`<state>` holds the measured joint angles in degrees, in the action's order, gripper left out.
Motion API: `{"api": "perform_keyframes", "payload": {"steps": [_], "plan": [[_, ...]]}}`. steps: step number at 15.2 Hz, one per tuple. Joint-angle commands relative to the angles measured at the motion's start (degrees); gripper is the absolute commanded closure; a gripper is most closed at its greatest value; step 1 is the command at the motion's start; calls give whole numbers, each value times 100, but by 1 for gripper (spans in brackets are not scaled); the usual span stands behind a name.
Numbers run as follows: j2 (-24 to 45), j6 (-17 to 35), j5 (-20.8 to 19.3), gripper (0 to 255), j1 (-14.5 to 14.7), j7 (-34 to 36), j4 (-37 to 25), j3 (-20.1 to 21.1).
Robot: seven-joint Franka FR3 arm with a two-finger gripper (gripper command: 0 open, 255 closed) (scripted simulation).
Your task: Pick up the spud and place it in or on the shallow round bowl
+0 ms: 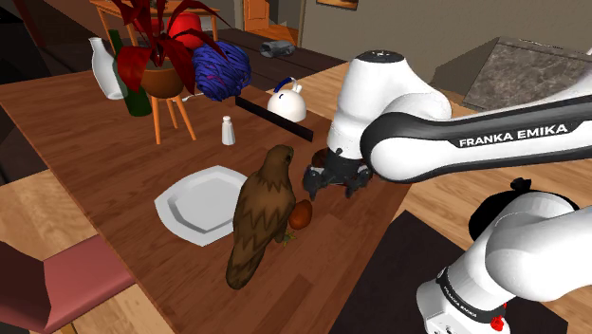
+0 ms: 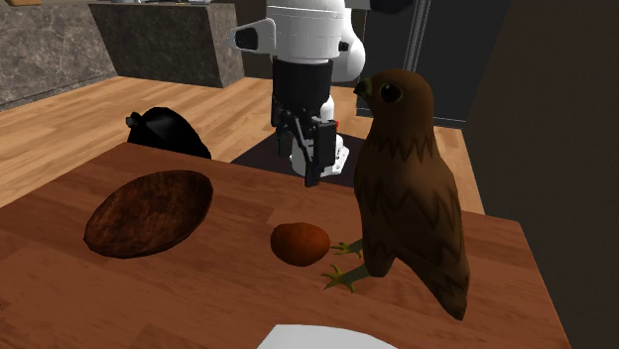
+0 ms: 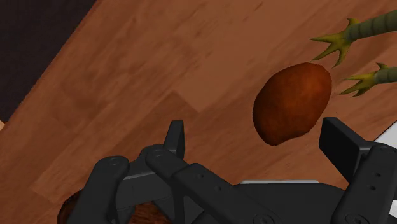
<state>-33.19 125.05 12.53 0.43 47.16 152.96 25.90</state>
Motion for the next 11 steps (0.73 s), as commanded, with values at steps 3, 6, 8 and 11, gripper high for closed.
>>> {"api": "perform_keyframes", "payload": {"steps": [3,6,8,11], "plan": [[896,826,-85,0,-290,1032,-216,680],[1427,1232,-319,0,-535,1646,-385,1061],[1576,1424,-396,0,-587,1707,-332,1120],[1817,1714,-543,0,-683,1820,-262,1215]]}}
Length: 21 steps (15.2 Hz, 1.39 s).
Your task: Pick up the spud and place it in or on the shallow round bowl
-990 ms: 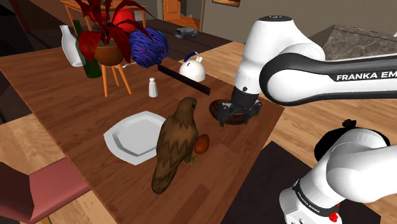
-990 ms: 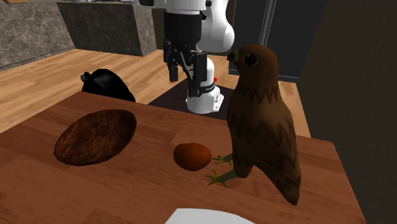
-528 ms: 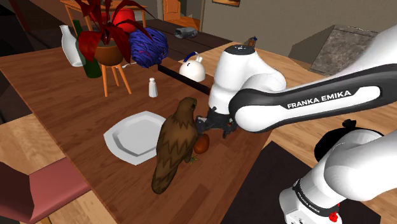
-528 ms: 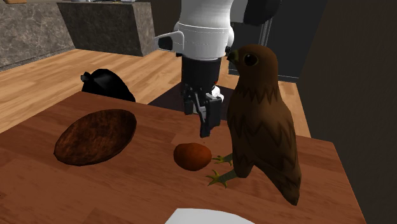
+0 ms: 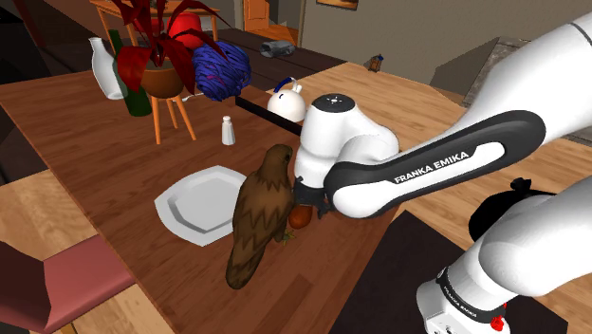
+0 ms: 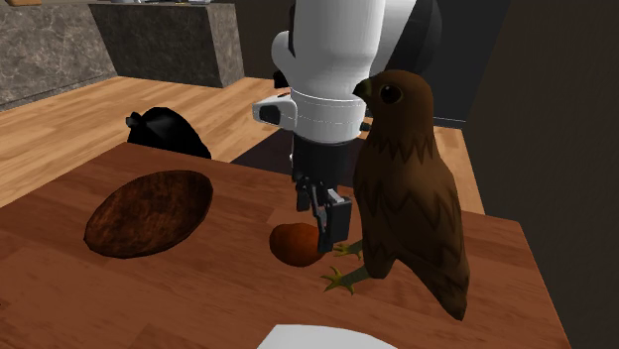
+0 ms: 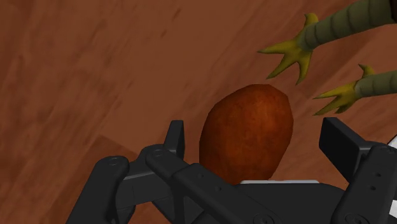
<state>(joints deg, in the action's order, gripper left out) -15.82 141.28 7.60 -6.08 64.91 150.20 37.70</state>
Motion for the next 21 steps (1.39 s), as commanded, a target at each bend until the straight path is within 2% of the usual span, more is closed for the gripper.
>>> {"api": "perform_keyframes", "payload": {"steps": [1,2,10,11,21], "plan": [[165,187,-110,0,-68,90,35,69],[303,339,-216,0,-131,168,64,123],[302,338,-216,0,-128,169,64,120],[302,338,-216,255,-128,169,64,120],[222,243,-154,255,-96,116,39,87]]}}
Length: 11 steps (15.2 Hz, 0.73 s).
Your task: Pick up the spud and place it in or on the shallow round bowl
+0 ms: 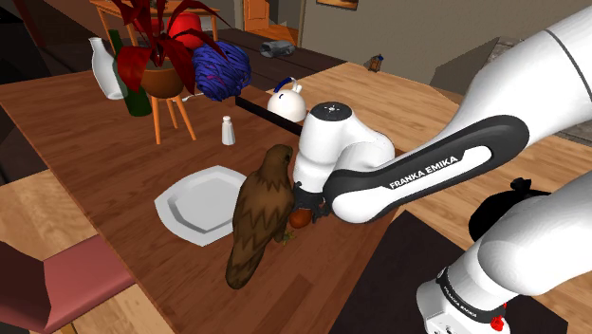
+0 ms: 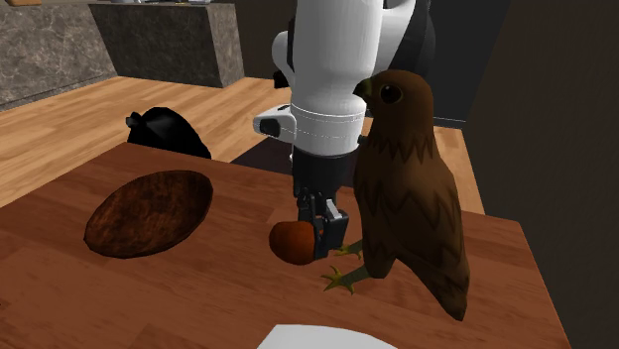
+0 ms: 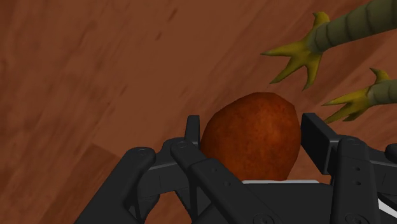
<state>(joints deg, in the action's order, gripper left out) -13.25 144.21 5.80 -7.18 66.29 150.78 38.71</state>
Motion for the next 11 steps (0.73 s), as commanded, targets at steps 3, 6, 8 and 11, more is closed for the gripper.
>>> {"api": "perform_keyframes", "payload": {"steps": [3,6,8,11], "plan": [[-264,-338,181,255,98,-156,-101,-112],[-473,-623,293,255,167,-262,-196,-205],[-601,-811,350,255,205,-320,-265,-266],[-776,-1090,414,255,251,-394,-379,-351]]}}
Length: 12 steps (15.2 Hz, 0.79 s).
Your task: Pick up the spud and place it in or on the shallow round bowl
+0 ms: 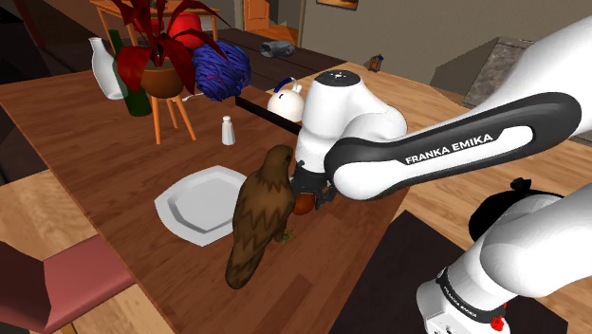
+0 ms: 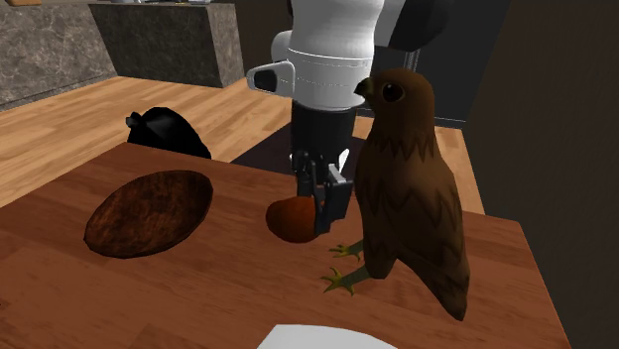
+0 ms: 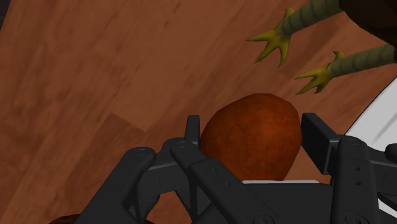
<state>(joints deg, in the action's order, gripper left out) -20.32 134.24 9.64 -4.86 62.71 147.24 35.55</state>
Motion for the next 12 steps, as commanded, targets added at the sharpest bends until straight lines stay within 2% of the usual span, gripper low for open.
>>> {"api": "perform_keyframes", "payload": {"steps": [1,12], "plan": [[-124,-184,46,255,33,-56,-65,-63],[-562,-1071,123,255,111,-208,-534,-311]]}}
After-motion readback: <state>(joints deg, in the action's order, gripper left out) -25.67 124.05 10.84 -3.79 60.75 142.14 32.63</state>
